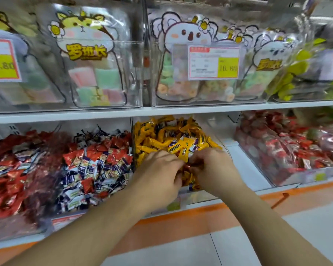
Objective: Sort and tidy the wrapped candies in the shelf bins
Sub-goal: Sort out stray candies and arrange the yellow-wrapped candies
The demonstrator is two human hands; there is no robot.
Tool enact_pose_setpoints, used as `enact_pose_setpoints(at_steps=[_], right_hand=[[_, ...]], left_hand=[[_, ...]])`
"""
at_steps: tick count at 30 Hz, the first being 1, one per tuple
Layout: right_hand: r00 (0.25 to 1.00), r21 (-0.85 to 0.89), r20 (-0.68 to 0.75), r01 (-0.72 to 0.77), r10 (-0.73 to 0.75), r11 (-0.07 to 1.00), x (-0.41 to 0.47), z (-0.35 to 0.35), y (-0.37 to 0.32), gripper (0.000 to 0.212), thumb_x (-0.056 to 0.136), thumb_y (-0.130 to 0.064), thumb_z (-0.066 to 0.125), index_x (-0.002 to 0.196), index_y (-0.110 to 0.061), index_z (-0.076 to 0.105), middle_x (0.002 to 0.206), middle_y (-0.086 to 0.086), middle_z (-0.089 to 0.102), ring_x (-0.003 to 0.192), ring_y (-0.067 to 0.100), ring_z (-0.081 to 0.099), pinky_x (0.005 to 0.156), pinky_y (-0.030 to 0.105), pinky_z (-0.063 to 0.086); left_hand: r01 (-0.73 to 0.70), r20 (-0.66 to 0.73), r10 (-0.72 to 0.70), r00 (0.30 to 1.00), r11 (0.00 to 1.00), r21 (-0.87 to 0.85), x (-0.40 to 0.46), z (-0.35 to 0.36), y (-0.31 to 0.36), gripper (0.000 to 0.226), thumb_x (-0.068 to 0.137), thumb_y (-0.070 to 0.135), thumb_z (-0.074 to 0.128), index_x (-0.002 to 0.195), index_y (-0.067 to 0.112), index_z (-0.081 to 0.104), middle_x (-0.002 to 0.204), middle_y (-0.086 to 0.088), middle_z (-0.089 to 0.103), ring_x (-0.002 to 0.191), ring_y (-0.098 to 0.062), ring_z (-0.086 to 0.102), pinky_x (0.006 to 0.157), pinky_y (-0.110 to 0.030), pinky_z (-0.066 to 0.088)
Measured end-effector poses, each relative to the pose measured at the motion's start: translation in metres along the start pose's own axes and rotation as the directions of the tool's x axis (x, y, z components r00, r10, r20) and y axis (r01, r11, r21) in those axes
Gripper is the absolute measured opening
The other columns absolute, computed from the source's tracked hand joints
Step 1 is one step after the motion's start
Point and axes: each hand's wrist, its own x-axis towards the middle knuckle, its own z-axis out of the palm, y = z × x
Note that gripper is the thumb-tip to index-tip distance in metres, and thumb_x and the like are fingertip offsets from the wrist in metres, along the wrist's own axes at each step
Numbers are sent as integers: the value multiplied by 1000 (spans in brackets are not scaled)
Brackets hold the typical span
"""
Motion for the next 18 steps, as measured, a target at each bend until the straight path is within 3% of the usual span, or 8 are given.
enact_pose_setpoints(at_steps=[5, 11, 14, 18], right_hand=[[997, -79, -54, -66, 62, 995, 3, 12, 2, 20, 79, -15, 67, 65, -30, 68, 72, -6, 60, 78, 19, 54, 52, 26, 43], [991, -2, -122, -56, 56, 998, -4, 6, -4, 26, 83, -10, 61, 61, -22, 65, 73, -5, 62, 73, 18, 56, 56, 38, 55], [983, 84, -142, -104, 115, 991, -6, -4, -8, 24, 87, -11, 64, 65, -21, 65, 77, -6, 65, 71, 13, 60, 57, 33, 54], [969, 293, -88, -195, 230, 936, -9, -28, -12, 22, 93, -19, 67, 71, -24, 70, 65, -6, 68, 55, 6, 61, 47, 25, 48]], left_hand=[[19, -36, -20, 999, 999, -30, -4, 0, -1, 37, 101, 32, 48, 136, 27, 60, 133, 12, 60, 127, -13, 42, 116, -36, 28], [44, -52, -50, 997, 991, -124, -6, -5, 1, 37, 104, 32, 48, 139, 27, 58, 138, 13, 57, 132, -11, 40, 118, -34, 26], [63, -89, -80, 993, 982, -181, -7, -5, 1, 31, 103, 31, 51, 133, 29, 59, 132, 15, 58, 129, -10, 41, 116, -37, 30], [103, -149, -150, 977, 953, -286, -4, -10, 5, 32, 101, 33, 60, 133, 32, 55, 128, 14, 58, 125, -11, 46, 112, -40, 38]])
